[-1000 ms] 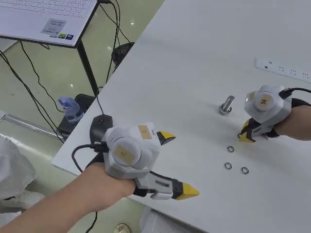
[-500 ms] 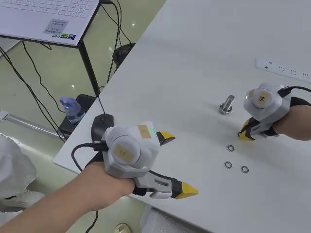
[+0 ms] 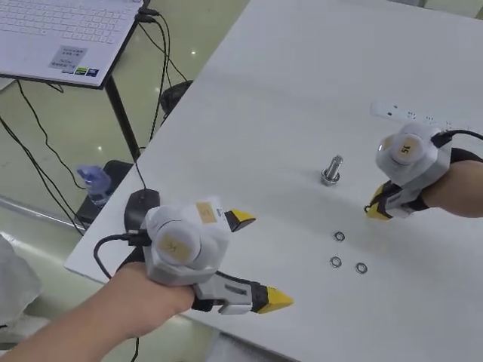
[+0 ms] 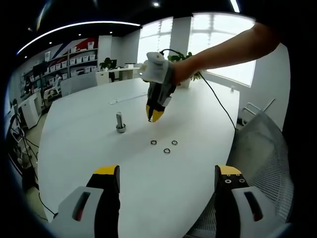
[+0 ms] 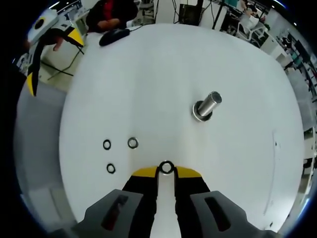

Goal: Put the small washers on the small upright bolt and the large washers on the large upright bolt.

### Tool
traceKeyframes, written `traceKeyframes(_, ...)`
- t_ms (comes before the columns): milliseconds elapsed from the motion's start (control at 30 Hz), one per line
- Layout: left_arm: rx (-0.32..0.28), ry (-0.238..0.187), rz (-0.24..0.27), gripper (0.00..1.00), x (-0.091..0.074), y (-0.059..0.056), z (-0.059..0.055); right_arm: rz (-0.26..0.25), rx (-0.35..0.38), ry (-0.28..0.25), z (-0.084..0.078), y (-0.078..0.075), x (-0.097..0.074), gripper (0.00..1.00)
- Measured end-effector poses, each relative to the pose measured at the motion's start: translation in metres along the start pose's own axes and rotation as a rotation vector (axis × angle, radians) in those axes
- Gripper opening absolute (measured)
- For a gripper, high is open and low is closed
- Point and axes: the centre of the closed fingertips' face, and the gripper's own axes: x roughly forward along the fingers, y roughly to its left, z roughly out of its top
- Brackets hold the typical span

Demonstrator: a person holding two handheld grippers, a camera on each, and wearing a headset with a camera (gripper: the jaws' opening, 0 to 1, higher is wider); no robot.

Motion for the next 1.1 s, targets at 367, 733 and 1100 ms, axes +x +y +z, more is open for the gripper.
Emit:
traceKeyframes(367, -0.009, -0.003, 0.006, 0.8, 0.001, 0.0, 0.001, -0.038, 0.05, -0.016, -0.019, -0.018, -0.03, 0.13)
traceKeyframes(733, 0.004, 0.029, 0.017, 0.79, 0.002, 0.002, -0.005, -0.077, 0.097, -0.005, -0.047, -0.036, -0.043, 0.13)
traceKeyframes(1100, 0.005, 0.043, 0.013, 0.79, 0.005, 0.003, -0.006, -0.093, 0.128, 0.013, -0.063, -0.051, -0.039, 0.13)
